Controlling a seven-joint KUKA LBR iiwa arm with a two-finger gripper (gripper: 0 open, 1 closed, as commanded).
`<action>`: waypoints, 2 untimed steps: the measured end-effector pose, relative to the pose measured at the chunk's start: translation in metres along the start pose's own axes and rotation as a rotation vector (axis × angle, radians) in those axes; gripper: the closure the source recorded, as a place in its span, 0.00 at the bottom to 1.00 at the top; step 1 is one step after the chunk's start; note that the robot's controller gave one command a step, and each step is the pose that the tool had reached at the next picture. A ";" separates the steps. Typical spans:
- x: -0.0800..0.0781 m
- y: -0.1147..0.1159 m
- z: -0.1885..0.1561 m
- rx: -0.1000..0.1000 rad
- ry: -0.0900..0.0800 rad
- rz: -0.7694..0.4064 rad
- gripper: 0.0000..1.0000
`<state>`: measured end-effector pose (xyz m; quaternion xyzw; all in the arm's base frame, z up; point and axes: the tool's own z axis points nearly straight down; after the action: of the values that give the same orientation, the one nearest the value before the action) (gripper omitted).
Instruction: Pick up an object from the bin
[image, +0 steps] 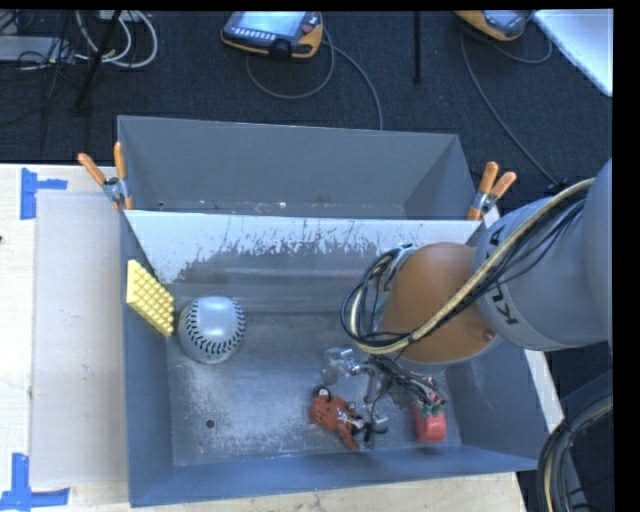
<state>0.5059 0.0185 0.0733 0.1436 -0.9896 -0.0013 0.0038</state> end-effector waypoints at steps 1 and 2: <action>0.003 0.015 0.002 0.002 0.000 -0.121 1.00; 0.003 0.015 0.002 0.002 0.000 -0.121 1.00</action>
Offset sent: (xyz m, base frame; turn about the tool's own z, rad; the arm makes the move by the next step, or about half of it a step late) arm 0.0000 0.0000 0.0000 0.0000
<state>0.4984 0.0315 0.0716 0.2032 -0.9791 -0.0005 0.0037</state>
